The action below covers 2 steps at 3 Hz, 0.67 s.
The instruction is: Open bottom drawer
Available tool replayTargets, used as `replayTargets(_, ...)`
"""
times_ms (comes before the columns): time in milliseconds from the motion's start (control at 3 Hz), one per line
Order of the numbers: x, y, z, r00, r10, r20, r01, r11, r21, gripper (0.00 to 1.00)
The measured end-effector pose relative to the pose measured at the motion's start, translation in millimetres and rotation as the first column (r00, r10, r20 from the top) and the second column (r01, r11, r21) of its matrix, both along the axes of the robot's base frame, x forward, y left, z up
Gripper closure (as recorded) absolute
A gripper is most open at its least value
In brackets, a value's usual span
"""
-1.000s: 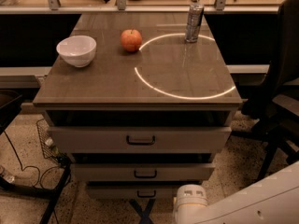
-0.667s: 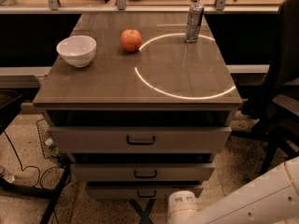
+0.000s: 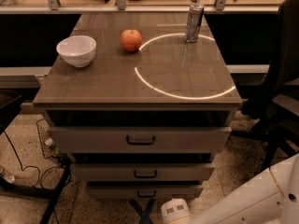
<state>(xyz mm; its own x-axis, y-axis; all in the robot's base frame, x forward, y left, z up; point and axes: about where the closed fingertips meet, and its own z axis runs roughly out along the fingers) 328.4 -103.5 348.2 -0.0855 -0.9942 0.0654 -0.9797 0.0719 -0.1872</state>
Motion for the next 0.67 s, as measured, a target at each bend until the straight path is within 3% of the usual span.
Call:
replayTargets(333,6.1,-11.4,-16.4,0.9994,-0.02,-0.029,0.022,0.994,0.104,0.0)
replayTargets(667,18.4,-43.9,-46.0,0.9942,-0.063,-0.088,0.082,0.97,0.228,0.0)
